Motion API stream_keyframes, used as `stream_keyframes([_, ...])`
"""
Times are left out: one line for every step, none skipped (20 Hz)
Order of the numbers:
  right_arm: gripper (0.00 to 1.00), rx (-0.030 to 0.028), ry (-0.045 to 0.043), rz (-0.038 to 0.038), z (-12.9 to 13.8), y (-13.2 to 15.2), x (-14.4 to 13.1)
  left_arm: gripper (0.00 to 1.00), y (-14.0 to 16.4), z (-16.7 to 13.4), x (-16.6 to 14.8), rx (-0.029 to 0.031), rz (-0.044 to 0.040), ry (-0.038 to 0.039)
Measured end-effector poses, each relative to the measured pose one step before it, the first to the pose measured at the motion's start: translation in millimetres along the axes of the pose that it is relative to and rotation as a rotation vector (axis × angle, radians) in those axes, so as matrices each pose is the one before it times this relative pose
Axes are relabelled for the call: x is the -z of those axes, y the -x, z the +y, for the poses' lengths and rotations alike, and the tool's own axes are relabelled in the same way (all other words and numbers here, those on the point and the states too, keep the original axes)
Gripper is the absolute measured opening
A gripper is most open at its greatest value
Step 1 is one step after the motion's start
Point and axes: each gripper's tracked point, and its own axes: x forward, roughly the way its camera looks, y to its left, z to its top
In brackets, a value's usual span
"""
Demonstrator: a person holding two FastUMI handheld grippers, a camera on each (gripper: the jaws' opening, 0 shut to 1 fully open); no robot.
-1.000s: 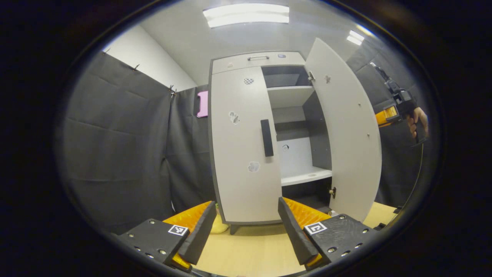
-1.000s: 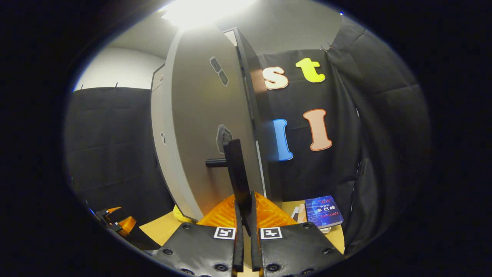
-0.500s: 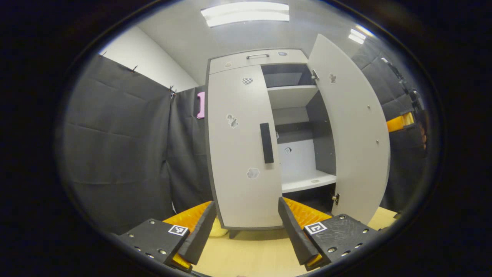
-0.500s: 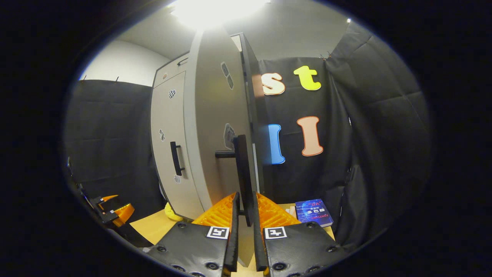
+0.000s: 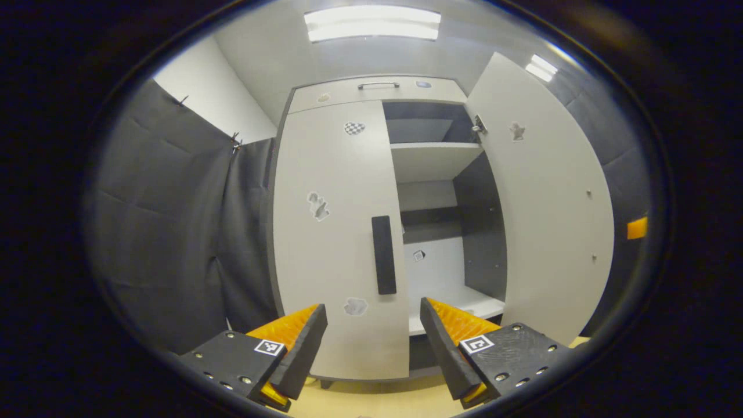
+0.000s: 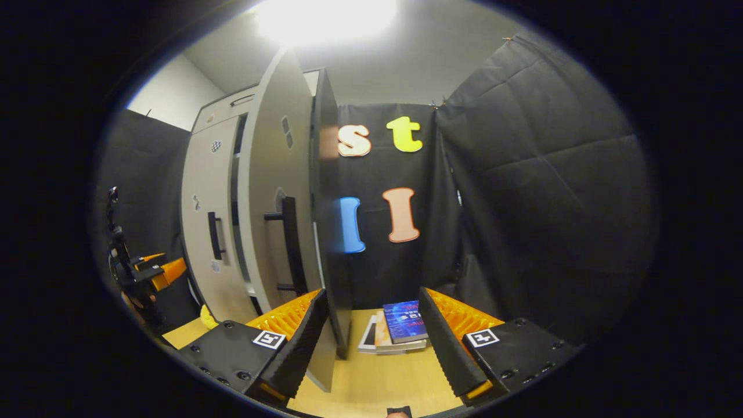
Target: Open the right door of the double-door shoe cabinet with the right hand, and open the left door with the left hand.
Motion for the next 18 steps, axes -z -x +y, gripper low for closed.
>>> stream_keyframes([0.97,0.03109,0.00028,0.00054,-6.02,2.70,1.65,0.94,-12.47,-0.96,-4.80,0.00605,-0.00515,0.00760])
stream_keyframes([0.98,0.03473,-0.00260,0.00664,-7.64,-0.31,1.92,0.93,-10.56,-1.98,-5.05,0.00565,-0.00743,0.00645])
stream_keyframes([0.98,0.03055,-0.00518,0.00982,-6.78,2.78,2.92,0.93,-10.65,-0.81,-4.23,0.00360,-0.00555,0.00372])
stream_keyframes([0.98,0.02465,-0.01018,0.01118,-3.64,4.55,2.72,0.94,-10.45,1.19,-2.46,0.00068,-0.00439,0.00226])
stream_keyframes([0.98,0.02184,-0.01152,0.01217,-3.92,4.44,3.17,0.93,-12.10,1.66,-1.22,0.00181,-0.00140,0.00399])
stream_keyframes([0.98,0.02061,-0.01060,0.01192,-4.02,1.81,3.53,0.94,-11.86,1.42,1.27,0.00274,0.00249,0.00593])
stream_keyframes([0.98,0.02040,-0.00726,0.01084,-3.61,1.92,2.90,0.94,-10.95,0.65,0.49,0.00322,0.00535,0.00938])
stream_keyframes([0.98,0.02050,-0.00356,0.01043,-5.22,-0.74,6.94,0.94,-10.56,-0.76,1.65,0.00871,0.00700,0.01113])
stream_keyframes([0.98,0.02077,-0.00402,0.00991,-5.25,-0.10,5.18,0.94,-9.21,-1.68,2.63,0.01271,0.01154,0.01118])
stream_keyframes([0.98,0.01801,-0.00647,0.00947,-3.71,-0.11,5.52,0.94,-9.69,0.52,4.22,0.00649,0.01381,0.00841])
stream_keyframes([0.98,0.02119,-0.00900,0.01471,-4.79,-1.01,4.75,0.94,-8.88,-0.24,3.01,0.00666,0.01282,0.00047])
stream_keyframes([0.98,0.01909,-0.01256,0.01551,-8.43,0.33,7.43,0.94,-7.68,1.00,3.25,-0.00069,0.00939,-0.00496])
stream_keyframes([0.98,0.01113,-0.01555,0.01252,-3.58,0.61,3.75,0.92,-7.17,1.50,1.40,-0.00314,0.00498,-0.00673])
stream_keyframes([0.98,0.00540,-0.01554,0.00916,-1.38,-0.30,2.54,0.94,-5.88,-0.65,0.79,0.00298,0.00256,-0.00715])
stream_keyframes([0.98,0.00458,-0.01107,0.00551,-1.02,0.50,1.84,0.94,-5.04,-2.18,0.35,0.00729,-0.00102,-0.00655])
stream_keyframes([0.98,0.00680,-0.00476,0.00314,-2.66,-2.12,2.89,0.94,-5.32,-2.87,0.26,0.01054,0.00171,-0.00688])
stream_keyframes([0.98,0.00633,0.00195,0.00148,-1.58,-1.11,0.96,0.94,-4.14,-3.72,-0.53,0.01087,-0.00109,-0.00746])
stream_keyframes([0.98,0.00585,0.00453,-0.00088,-0.93,-0.18,1.25,0.88,-2.93,0.16,-1.09,-0.00343,-0.00643,-0.00430])
